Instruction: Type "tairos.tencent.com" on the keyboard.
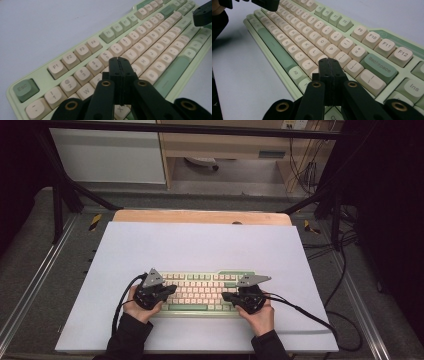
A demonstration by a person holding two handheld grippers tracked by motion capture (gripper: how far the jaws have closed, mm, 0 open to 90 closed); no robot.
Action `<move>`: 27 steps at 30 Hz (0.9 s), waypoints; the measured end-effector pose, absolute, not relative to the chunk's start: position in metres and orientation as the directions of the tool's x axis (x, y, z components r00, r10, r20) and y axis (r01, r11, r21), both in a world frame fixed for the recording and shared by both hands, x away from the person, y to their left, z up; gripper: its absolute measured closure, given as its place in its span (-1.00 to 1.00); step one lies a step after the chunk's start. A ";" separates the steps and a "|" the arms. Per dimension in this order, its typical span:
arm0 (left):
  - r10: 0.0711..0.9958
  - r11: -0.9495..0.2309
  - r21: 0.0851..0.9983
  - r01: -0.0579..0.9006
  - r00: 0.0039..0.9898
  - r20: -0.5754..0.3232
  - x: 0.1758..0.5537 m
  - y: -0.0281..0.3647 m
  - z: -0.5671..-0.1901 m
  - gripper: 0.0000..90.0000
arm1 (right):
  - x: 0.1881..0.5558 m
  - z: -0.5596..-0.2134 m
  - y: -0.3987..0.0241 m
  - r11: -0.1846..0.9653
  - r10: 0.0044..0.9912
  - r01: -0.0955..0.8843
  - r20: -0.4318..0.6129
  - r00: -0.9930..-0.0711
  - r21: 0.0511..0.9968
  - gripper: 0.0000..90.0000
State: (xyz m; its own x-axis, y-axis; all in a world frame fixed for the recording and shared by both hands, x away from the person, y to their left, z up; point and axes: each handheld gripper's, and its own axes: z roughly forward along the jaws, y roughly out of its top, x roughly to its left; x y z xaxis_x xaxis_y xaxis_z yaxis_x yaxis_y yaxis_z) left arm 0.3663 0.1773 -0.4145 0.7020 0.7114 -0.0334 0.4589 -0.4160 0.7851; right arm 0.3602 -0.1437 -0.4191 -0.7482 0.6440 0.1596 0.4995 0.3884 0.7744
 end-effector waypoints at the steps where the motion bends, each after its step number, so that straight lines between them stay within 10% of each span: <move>1: 0.713 -0.417 0.783 0.461 0.700 -0.033 0.367 0.178 -0.415 1.00 | 0.360 -0.419 -0.144 0.389 0.643 0.498 0.159 -0.749 0.775 1.00; 27: 0.739 -0.421 0.767 0.485 0.674 -0.021 0.377 0.180 -0.428 1.00 | 0.360 -0.419 -0.144 0.389 0.643 0.500 0.161 -0.749 0.774 1.00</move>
State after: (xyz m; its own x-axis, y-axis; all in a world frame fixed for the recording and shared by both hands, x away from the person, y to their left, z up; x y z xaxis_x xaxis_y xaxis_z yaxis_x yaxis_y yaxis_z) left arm 0.3772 0.1798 -0.4277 0.6739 0.7386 -0.0211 0.4850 -0.4206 0.7667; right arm 0.3600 -0.1435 -0.4192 -0.7492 0.6425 0.1607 0.4996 0.3890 0.7740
